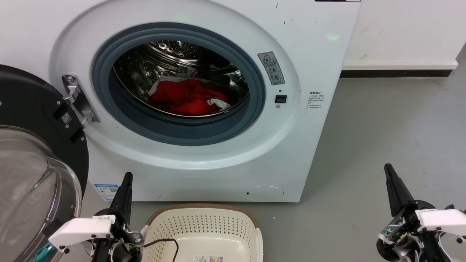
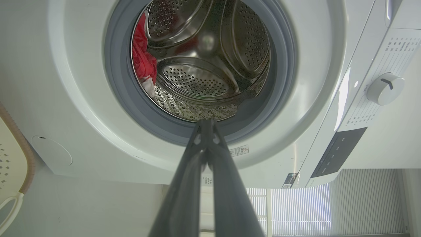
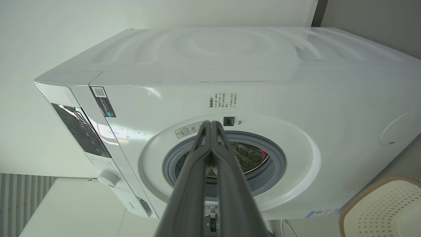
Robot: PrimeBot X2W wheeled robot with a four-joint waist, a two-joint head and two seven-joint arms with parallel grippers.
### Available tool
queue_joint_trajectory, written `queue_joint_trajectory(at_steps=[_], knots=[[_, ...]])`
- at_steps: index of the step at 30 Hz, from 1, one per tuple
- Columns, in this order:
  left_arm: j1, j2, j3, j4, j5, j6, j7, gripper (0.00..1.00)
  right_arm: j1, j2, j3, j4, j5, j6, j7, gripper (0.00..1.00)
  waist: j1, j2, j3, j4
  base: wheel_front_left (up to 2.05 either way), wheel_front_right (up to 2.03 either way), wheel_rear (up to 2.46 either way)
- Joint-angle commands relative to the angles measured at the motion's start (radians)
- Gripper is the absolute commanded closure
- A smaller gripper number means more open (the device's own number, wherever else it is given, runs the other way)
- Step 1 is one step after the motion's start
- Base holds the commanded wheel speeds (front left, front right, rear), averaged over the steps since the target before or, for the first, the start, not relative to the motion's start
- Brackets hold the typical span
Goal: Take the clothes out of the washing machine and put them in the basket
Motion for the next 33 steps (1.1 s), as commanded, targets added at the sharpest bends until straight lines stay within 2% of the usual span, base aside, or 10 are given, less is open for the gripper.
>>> queue_joint_trajectory(at_steps=[1,17,18,28,33], knots=[[-0.005,0.002,0.004,0.0,0.0,-0.004,0.003,1.0,-0.012,-0.004,0.0,0.002,0.003,0.004,0.0,1.0,0.0,0.0,0.0,0.0,0.0,0.0,0.0],[-0.005,0.002,0.004,0.0,0.0,-0.004,0.003,1.0,-0.012,-0.004,0.0,0.002,0.003,0.004,0.0,1.0,0.0,0.0,0.0,0.0,0.0,0.0,0.0],[0.0,0.0,0.0,0.0,0.0,0.0,0.0,0.0,0.0,0.0,0.0,0.0,0.0,0.0,0.0,0.0,0.0,0.0,0.0,0.0,0.0,0.0,0.0],[-0.005,-0.001,-0.045,0.005,0.005,0.0,-0.039,0.0,0.017,0.001,0.023,-0.021,-0.008,0.0,-0.039,0.0,0.0,0.0,0.001,-0.001,0.0,0.0,0.0],[-0.015,-0.001,-0.059,-0.006,0.048,0.0,-0.067,0.0,0.025,0.001,0.03,-0.042,-0.044,0.0,-0.068,0.0,0.0,0.0,0.0,-0.002,0.0,0.0,0.0]])
